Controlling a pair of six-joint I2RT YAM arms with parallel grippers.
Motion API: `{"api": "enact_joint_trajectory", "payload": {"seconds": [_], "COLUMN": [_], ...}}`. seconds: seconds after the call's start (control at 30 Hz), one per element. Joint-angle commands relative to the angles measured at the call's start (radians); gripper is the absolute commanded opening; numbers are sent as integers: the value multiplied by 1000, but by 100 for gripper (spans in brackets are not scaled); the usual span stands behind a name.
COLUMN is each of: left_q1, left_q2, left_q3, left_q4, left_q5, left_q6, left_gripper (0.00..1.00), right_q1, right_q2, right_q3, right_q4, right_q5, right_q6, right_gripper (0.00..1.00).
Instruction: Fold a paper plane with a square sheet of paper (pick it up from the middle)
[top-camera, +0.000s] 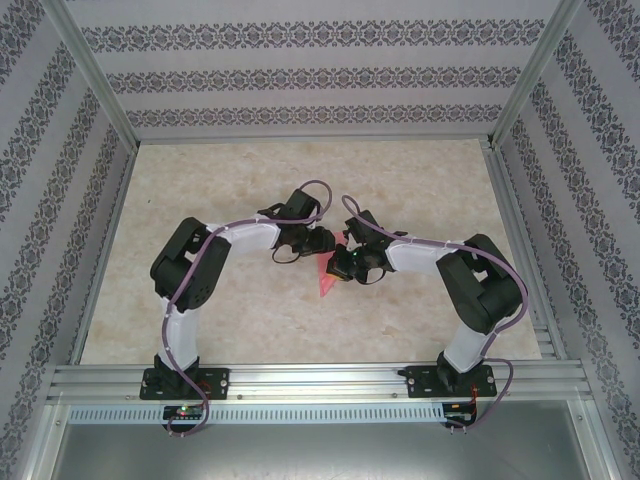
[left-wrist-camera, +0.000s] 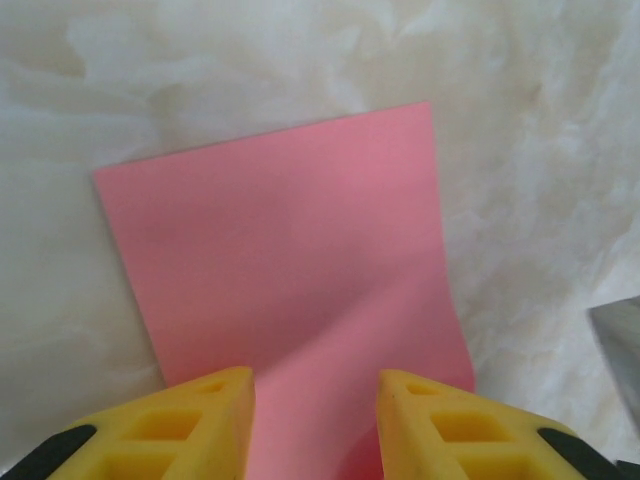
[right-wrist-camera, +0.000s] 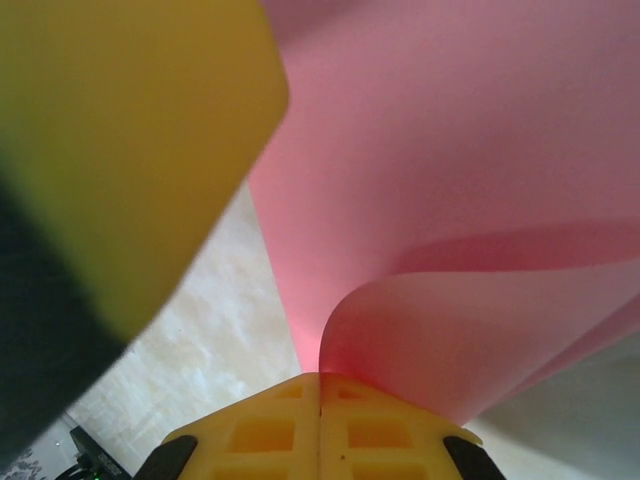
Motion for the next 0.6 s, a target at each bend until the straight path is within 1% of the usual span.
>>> {"api": "enact_joint_trajectory", "payload": {"seconds": [0.0,0.17,0.57], "left_q1": [9,9,9], "left_q2": [20,35,44], "left_q3": [16,22,23], "left_q4": [2,-8,-18], "left_q5": [13,14,14], "left_q6": [-15,-14,-14], "left_gripper": [38,37,37], "right_q1": [11,12,23], "right_q2": [6,-4,23], "right_q3": [2,-25,-7], "right_q4": [3,67,67], "right_q5": [62,69,53], "right_q6": [27,70,53], "right_gripper": [0,0,0]}}
